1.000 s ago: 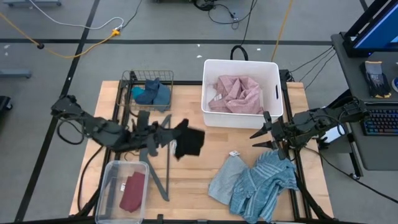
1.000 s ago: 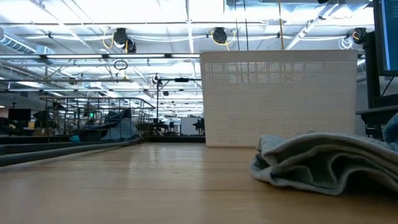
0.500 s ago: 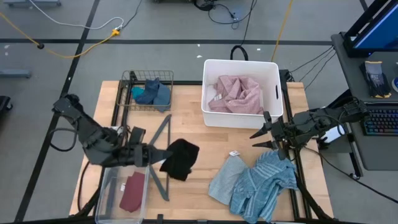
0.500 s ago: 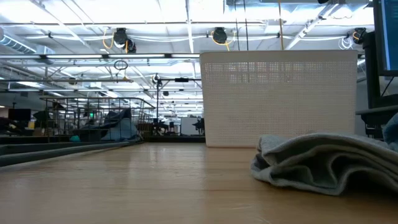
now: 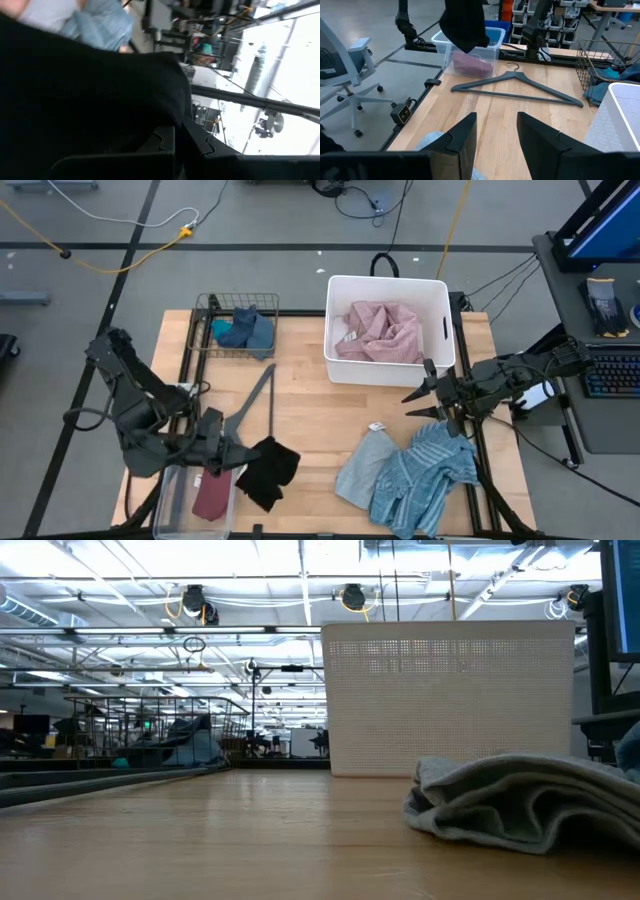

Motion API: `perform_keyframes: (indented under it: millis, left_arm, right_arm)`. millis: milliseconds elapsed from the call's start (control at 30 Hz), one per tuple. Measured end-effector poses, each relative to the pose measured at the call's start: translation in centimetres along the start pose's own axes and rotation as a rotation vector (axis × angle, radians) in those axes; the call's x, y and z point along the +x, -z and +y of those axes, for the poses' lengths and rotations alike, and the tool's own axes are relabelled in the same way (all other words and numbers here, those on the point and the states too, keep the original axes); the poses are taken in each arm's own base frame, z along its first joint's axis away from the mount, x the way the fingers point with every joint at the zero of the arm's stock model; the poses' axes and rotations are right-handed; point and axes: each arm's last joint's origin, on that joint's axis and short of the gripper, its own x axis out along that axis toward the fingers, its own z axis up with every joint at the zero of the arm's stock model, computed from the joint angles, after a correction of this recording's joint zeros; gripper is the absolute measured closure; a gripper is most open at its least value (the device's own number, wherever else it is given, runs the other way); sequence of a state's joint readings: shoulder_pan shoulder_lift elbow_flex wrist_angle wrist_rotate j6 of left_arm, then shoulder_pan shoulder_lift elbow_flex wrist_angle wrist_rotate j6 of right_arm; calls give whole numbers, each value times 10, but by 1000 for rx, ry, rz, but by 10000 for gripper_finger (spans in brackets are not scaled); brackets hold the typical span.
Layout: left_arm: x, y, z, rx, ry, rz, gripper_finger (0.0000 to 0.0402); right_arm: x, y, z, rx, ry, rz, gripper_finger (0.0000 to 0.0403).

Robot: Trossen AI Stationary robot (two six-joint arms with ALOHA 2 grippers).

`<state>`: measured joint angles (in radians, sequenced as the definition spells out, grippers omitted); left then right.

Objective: Pick & Place Cloths
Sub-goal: Put the black boxers in the transparent bin

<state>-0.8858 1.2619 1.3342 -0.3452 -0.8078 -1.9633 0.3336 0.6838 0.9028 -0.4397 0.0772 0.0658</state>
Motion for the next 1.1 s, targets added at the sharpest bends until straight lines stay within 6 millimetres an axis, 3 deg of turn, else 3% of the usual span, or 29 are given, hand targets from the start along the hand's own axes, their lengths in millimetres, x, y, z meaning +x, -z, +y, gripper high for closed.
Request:
perform_keyframes:
  millis: [200,533,833,1100]
  left_arm:
    - [-20,-5,3,-34,-75,39,402]
    - [-65,-40,-16,78,-94,141,402]
    - [-95,-71,3,39,-499,346,402]
    - [-101,-64,17,-19,-817,549,402]
  right_arm:
    - [0,0,0,0,0,0,271]
    - [0,0,-3,45,108,-10,271]
    - [0,0,-4,53,135,-14,271]
    - [0,-1,-4,54,135,-15,271]
